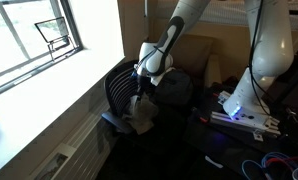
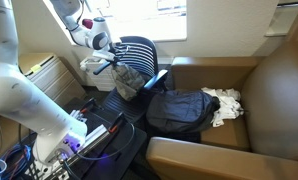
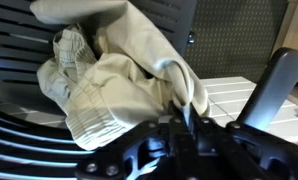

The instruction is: Hang the pair of shorts over the backrest of the chair

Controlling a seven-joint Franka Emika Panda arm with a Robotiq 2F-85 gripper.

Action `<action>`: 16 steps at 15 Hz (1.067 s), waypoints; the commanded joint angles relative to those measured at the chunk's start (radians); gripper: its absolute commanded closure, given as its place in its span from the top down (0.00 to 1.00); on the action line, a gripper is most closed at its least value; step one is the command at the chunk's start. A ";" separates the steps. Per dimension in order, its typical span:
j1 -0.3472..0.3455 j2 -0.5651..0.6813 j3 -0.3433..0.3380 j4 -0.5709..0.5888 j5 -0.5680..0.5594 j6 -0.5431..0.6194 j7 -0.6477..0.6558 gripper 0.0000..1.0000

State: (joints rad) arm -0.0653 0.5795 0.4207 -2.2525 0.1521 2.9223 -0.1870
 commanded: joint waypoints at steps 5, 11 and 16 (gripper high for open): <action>-0.044 -0.193 0.022 -0.165 0.027 0.213 0.064 0.02; -0.339 -0.434 0.394 -0.300 0.256 0.337 0.223 0.02; -0.340 -0.447 0.421 -0.269 0.263 0.366 0.215 0.07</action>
State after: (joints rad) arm -0.4051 0.1326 0.8416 -2.5215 0.4156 3.2881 0.0282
